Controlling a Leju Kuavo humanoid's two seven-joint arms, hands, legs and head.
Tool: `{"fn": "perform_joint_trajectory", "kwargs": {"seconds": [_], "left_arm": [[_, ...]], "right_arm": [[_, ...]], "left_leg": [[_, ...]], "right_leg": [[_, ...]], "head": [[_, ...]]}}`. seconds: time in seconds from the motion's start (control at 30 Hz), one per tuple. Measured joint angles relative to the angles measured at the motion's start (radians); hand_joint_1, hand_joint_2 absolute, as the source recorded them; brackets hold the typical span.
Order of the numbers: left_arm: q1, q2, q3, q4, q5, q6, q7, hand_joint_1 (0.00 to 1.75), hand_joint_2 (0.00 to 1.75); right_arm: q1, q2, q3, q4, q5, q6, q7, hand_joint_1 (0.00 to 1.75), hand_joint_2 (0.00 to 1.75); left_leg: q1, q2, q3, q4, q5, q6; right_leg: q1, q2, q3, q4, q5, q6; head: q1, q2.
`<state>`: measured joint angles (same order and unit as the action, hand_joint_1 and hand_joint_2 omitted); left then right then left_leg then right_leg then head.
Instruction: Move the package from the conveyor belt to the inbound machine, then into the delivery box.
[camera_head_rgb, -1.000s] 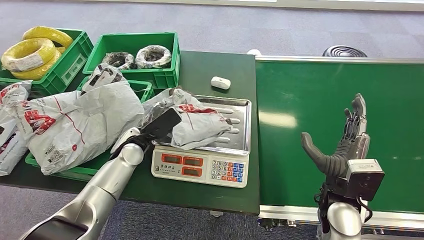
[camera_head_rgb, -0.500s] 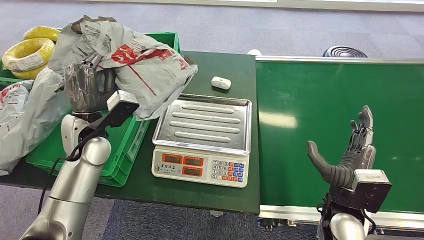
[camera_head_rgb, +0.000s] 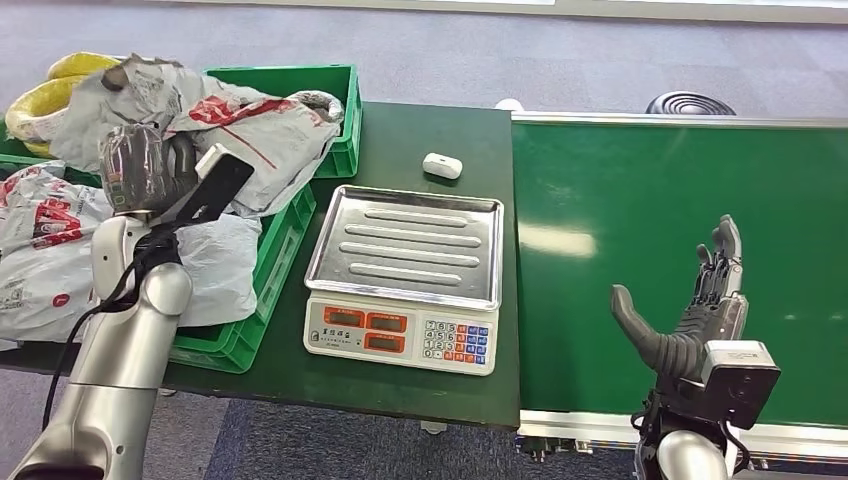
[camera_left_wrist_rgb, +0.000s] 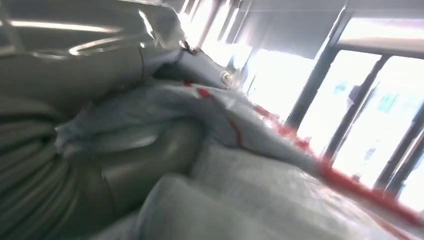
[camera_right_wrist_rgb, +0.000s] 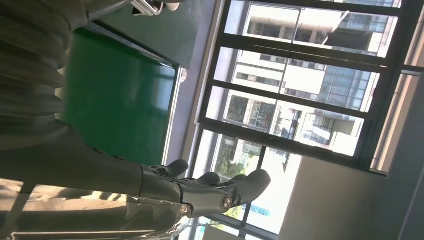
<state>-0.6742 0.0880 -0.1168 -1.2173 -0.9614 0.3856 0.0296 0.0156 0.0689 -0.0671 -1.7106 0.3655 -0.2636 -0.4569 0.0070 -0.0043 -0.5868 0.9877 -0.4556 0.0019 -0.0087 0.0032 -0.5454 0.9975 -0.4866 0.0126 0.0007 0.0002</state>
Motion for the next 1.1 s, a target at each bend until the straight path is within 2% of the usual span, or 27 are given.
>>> {"fn": "perform_joint_trajectory", "kwargs": {"seconds": [0.07, 0.17, 0.37, 0.43, 0.5, 0.57, 0.67, 0.8, 0.9, 1.0, 1.1], "left_arm": [[-0.03, 0.021, 0.037, 0.127, -0.039, -0.043, 0.044, 1.75, 1.75], [-0.064, 0.041, 0.066, 0.295, -0.132, -0.052, 0.119, 1.75, 1.75], [-0.129, 0.056, 0.073, 0.521, -0.305, -0.087, 0.313, 1.75, 1.75], [-0.147, 0.059, 0.073, 0.574, -0.33, -0.101, 0.343, 1.6, 1.75], [-0.16, 0.061, 0.075, 0.613, -0.341, -0.097, 0.351, 0.72, 1.75], [-0.168, 0.062, 0.082, 0.639, -0.343, -0.08, 0.344, 0.0, 1.75], [-0.172, 0.061, 0.103, 0.656, -0.307, -0.021, 0.28, 0.0, 1.75], [-0.153, 0.042, 0.173, 0.622, -0.106, 0.114, 0.012, 0.0, 1.75], [-0.123, 0.02, 0.22, 0.544, 0.057, 0.152, -0.145, 0.0, 1.75], [-0.084, 0.002, 0.246, 0.442, 0.199, 0.171, -0.246, 0.0, 1.75], [-0.046, -0.009, 0.253, 0.353, 0.285, 0.185, -0.304, 0.0, 1.75]], "right_arm": [[-0.004, 0.001, 0.0, 0.0, 0.0, 0.001, 0.008, 0.0, 1.75], [-0.005, 0.002, 0.0, 0.0, 0.005, 0.007, 0.018, 0.0, 1.75], [-0.01, 0.014, 0.002, 0.0, 0.022, 0.01, 0.033, 0.0, 1.75], [-0.01, 0.019, 0.002, 0.0, 0.026, 0.006, 0.037, 0.0, 1.75], [-0.01, 0.022, 0.002, 0.0, 0.028, 0.0, 0.039, 0.0, 1.75], [-0.009, 0.024, 0.001, 0.0, 0.029, -0.005, 0.04, 0.0, 1.75], [-0.007, 0.025, 0.001, 0.0, 0.029, -0.01, 0.04, 0.0, 1.75], [0.0, 0.026, 0.001, 0.0, 0.027, -0.014, 0.04, 0.0, 1.75], [0.0, 0.026, 0.002, 0.0, 0.022, -0.013, 0.039, 0.0, 1.75], [-0.001, 0.025, 0.002, 0.003, 0.017, -0.012, 0.035, 0.0, 1.75], [-0.004, 0.025, 0.002, 0.007, 0.012, -0.012, 0.029, 0.0, 1.75]], "left_leg": [[0.0, 0.003, 0.001, 0.0, 0.0, 0.0], [0.001, 0.004, 0.001, 0.0, 0.001, -0.001], [0.001, 0.004, -0.001, 0.0, 0.001, -0.001], [0.001, 0.004, -0.001, 0.0, 0.0, -0.001], [0.001, 0.004, 0.0, 0.0, 0.0, -0.001], [0.001, 0.004, 0.0, 0.0, 0.0, -0.001], [0.001, 0.004, 0.0, 0.0, 0.001, -0.001], [0.001, 0.004, 0.0, 0.0, 0.001, -0.001], [0.001, 0.004, 0.0, 0.0, 0.0, -0.001], [0.001, 0.004, 0.0, 0.0, 0.0, -0.001], [0.001, 0.004, 0.0, 0.0, 0.0, -0.001]], "right_leg": [[0.0, 0.002, -0.001, 0.001, 0.0, 0.0], [0.001, 0.003, -0.001, 0.001, 0.0, -0.001], [0.001, 0.003, -0.001, 0.001, 0.0, -0.001], [0.001, 0.003, -0.001, 0.001, 0.0, -0.001], [0.001, 0.003, -0.001, 0.001, 0.0, -0.001], [0.001, 0.003, -0.001, 0.001, 0.0, -0.001], [0.001, 0.003, -0.002, 0.001, 0.0, -0.001], [0.001, 0.003, -0.002, 0.001, 0.0, -0.001], [0.001, 0.003, -0.002, 0.001, 0.0, -0.001], [0.001, 0.003, -0.002, 0.001, 0.0, -0.001], [0.001, 0.003, -0.001, 0.001, 0.0, -0.001]], "head": [[0.0, 0.0], [0.0, 0.0], [0.0, 0.0], [0.0, 0.0], [0.0, 0.0], [0.0, 0.0], [0.0, 0.0], [0.0, 0.0], [0.0, 0.0], [0.0, 0.0], [0.0, 0.0]]}}
